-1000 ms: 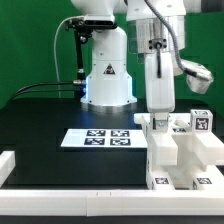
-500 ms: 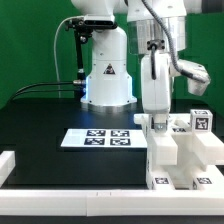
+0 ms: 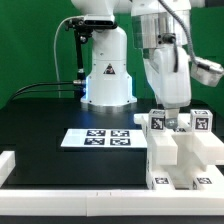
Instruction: Assemble chair
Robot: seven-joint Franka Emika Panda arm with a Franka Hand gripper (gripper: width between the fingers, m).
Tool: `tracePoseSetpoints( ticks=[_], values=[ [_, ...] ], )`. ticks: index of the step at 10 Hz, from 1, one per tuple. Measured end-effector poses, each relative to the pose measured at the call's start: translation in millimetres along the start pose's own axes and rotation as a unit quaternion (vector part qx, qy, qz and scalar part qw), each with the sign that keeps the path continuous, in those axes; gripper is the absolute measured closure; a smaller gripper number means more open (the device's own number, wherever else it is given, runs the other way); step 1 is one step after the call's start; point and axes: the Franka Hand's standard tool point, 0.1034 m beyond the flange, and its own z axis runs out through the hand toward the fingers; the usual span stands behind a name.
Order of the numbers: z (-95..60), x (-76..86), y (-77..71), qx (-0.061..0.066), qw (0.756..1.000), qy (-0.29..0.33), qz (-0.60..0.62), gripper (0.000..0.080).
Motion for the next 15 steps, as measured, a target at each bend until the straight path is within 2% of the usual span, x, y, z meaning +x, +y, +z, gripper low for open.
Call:
tracePoseSetpoints(
  ticks=[2,4,5,6,7,9,10,11,12,13,14,15],
  values=[
    [-2.5,-0.3,-0.1,0.0,0.988,0.002,-0.153,0.0151],
    [-1.5,0.7,0.4,-0.001,0.978,0.003,-0.209,0.0151],
    [-0.9,2.6,0.5,-0.006,0.964,0.01,-0.264,0.0151],
    [-0.4,6.8,-0.7,-0.017,0.934,0.029,-0.356,0.0151],
    [-4.1,9.3,-6.3,-0.018,0.903,0.044,-0.428,0.0151],
    [-2.1,12.0,-11.0,-0.002,0.853,0.069,-0.517,0.0151],
    [-1.2,11.9,-9.1,-0.005,0.855,0.066,-0.514,0.0151],
    [-1.3,12.0,-9.2,-0.005,0.856,0.066,-0.513,0.024],
    [-1.0,12.1,-9.1,-0.005,0.86,0.066,-0.507,0.024],
    [-1.0,12.9,-9.0,-0.005,0.863,0.066,-0.501,0.044],
    [-0.7,14.1,-8.5,-0.003,0.878,0.066,-0.473,0.044],
    [-0.8,14.8,-8.4,-0.001,0.894,0.066,-0.443,0.0516]
  ],
)
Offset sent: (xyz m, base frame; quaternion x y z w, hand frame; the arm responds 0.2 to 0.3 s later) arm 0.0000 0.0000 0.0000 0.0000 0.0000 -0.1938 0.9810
